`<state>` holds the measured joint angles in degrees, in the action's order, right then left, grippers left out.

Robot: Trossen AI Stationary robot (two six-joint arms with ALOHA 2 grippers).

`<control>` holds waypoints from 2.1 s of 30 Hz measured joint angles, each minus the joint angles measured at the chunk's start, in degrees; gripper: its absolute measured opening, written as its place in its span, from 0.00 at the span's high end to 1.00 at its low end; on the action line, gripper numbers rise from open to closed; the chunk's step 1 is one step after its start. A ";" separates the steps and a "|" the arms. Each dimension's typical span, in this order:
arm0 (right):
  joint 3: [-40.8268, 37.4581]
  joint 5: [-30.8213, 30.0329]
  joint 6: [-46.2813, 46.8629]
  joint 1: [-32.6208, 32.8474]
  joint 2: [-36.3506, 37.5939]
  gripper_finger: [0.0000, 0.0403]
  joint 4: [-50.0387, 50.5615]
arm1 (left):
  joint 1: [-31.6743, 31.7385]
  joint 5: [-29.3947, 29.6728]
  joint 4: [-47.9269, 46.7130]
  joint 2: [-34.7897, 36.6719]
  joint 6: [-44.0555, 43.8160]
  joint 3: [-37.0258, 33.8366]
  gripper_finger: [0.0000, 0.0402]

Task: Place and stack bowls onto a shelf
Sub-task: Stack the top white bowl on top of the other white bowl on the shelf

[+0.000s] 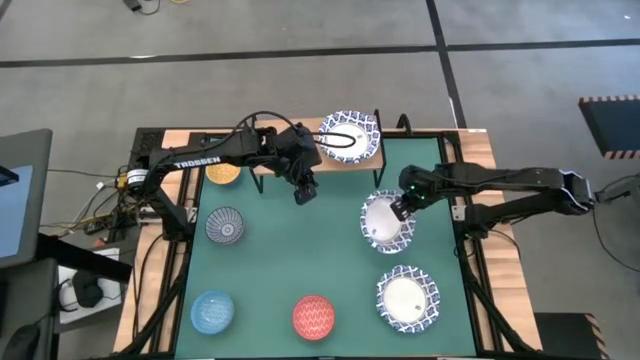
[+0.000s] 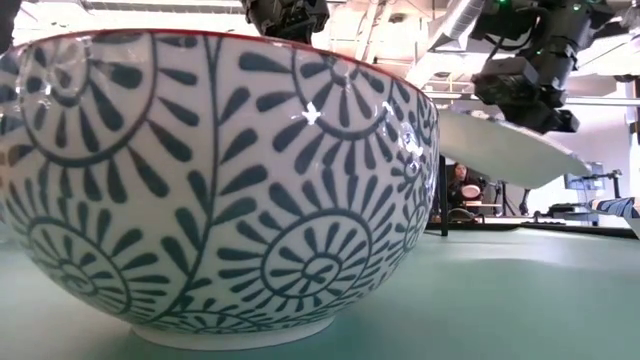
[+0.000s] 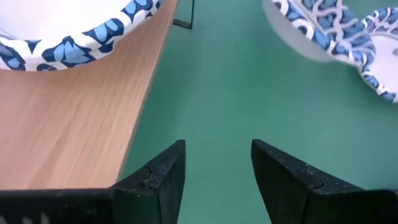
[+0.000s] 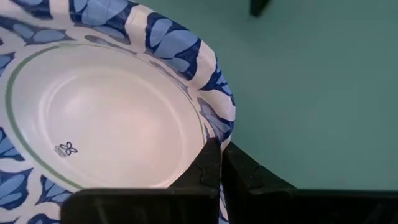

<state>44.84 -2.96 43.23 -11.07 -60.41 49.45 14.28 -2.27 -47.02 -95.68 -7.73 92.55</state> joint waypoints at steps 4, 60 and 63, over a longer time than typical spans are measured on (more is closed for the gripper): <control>0.00 0.00 -0.24 0.00 -0.77 0.95 -5.07 | -0.60 -0.08 1.44 0.00 -2.14 0.00 0.59; 43.14 0.44 -21.60 -26.05 -21.01 0.43 -2.37 | -3.47 4.28 -7.27 0.33 -10.44 0.07 0.78; 41.29 3.56 -21.36 -25.00 -21.92 0.45 -1.74 | -3.47 4.24 -4.82 0.33 -9.90 0.07 0.78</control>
<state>86.13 0.60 21.87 -36.07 -82.33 47.71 10.81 1.97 -51.84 -95.35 -17.63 92.62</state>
